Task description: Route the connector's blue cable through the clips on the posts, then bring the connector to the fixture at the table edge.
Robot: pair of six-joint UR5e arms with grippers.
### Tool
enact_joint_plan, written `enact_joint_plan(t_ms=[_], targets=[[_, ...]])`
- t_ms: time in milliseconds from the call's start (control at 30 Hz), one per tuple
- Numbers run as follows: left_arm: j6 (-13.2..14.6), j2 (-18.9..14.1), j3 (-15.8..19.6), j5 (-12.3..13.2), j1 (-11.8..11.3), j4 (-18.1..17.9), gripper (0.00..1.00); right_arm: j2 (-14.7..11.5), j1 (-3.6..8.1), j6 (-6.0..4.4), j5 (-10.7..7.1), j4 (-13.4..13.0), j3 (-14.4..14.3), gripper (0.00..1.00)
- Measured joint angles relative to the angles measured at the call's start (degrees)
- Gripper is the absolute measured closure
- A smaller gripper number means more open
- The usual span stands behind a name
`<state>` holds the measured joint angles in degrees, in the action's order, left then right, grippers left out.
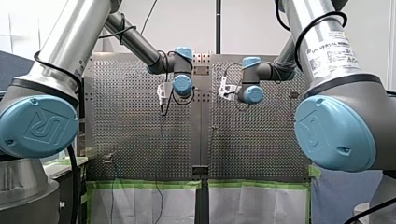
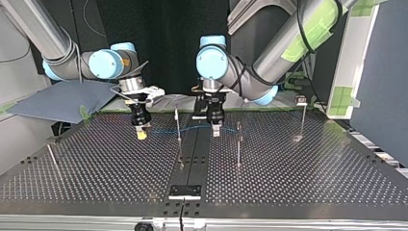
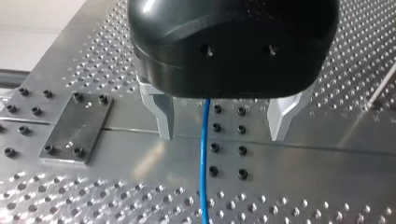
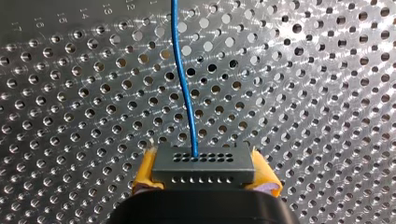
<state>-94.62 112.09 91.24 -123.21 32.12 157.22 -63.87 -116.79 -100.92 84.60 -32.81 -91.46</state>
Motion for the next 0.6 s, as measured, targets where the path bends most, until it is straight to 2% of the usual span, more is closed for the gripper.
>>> enact_joint_plan(t_ms=[200,600], targets=[[0.50,0.00,0.04,-1.82,0.05,-0.59,0.00,0.00,-0.05,0.00,0.01,0.01,0.00,0.98],[0.78,0.01,0.05,-1.04,0.24,-2.88,0.00,0.00,-0.15,0.00,0.01,0.01,0.01,0.98]])
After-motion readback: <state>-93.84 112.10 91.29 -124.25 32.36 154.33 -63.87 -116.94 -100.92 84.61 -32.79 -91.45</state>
